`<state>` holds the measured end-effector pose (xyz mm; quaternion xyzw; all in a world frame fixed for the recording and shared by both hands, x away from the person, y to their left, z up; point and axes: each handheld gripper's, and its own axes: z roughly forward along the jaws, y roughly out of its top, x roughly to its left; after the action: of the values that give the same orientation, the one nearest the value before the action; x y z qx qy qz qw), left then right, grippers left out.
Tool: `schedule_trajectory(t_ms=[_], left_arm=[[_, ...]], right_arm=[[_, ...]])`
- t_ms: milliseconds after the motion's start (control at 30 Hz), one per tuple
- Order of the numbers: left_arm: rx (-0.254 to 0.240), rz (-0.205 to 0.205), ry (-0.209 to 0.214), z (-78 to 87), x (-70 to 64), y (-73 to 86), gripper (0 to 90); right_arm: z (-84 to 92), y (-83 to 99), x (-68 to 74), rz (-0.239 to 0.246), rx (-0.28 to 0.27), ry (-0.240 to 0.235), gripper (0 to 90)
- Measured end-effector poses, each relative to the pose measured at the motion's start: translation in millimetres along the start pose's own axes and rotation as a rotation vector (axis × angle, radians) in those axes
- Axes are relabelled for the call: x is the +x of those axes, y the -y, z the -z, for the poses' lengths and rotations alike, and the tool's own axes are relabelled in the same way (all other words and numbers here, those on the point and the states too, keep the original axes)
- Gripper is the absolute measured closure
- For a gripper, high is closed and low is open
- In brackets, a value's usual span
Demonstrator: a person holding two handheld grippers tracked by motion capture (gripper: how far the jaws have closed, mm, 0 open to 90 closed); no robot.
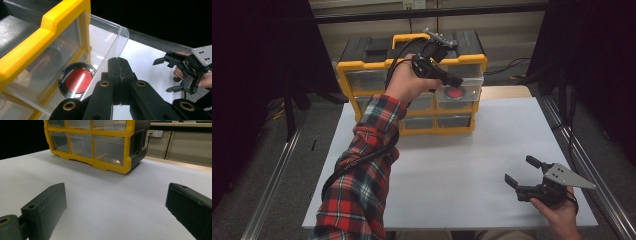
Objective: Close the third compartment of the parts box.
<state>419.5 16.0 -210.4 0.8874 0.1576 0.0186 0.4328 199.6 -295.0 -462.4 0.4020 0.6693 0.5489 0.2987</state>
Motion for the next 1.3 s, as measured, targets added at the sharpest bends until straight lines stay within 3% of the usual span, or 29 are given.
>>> schedule_trajectory(t_ms=[1300], left_arm=[[-0.039,0.029,-0.048,-3.8,7.3,0.7,90.0]], right_arm=[[0.7,-0.2,-0.2,-0.004,0.003,-0.003,2.9]])
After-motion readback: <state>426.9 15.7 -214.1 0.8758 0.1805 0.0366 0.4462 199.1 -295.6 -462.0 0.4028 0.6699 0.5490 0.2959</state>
